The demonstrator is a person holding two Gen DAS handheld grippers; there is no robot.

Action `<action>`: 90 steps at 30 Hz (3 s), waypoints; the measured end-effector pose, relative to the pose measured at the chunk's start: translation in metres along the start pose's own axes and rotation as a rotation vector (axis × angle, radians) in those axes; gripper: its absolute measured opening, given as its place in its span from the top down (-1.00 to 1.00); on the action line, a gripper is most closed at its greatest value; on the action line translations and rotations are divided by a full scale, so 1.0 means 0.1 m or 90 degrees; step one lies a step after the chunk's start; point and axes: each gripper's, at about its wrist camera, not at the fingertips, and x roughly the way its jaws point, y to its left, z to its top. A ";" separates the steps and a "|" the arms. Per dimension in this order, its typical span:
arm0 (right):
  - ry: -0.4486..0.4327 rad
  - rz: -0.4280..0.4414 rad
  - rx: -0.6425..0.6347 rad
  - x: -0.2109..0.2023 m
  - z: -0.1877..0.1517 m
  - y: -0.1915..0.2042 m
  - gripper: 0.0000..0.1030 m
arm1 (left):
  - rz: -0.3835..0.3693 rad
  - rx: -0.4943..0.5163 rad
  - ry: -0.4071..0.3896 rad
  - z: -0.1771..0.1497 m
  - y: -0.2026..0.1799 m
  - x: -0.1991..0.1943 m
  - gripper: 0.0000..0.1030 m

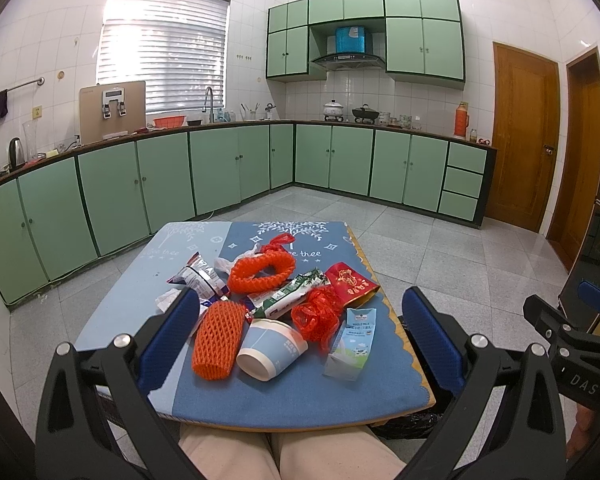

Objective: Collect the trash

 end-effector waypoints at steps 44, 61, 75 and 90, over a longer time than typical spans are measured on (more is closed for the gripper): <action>0.087 0.197 -0.069 1.81 -0.30 1.26 -0.23 | 0.107 -0.045 0.142 -0.60 1.20 1.54 -0.64; 0.110 0.284 -0.096 1.89 -0.34 1.46 0.81 | 0.079 -0.066 0.194 -0.78 1.25 1.72 -0.65; 0.059 0.271 -0.066 1.66 -0.13 1.24 0.80 | 0.028 -0.097 0.193 -0.75 1.31 1.65 0.80; -0.013 0.134 -0.012 1.40 0.06 0.26 0.80 | -0.129 -0.031 0.060 -0.01 0.35 1.34 0.80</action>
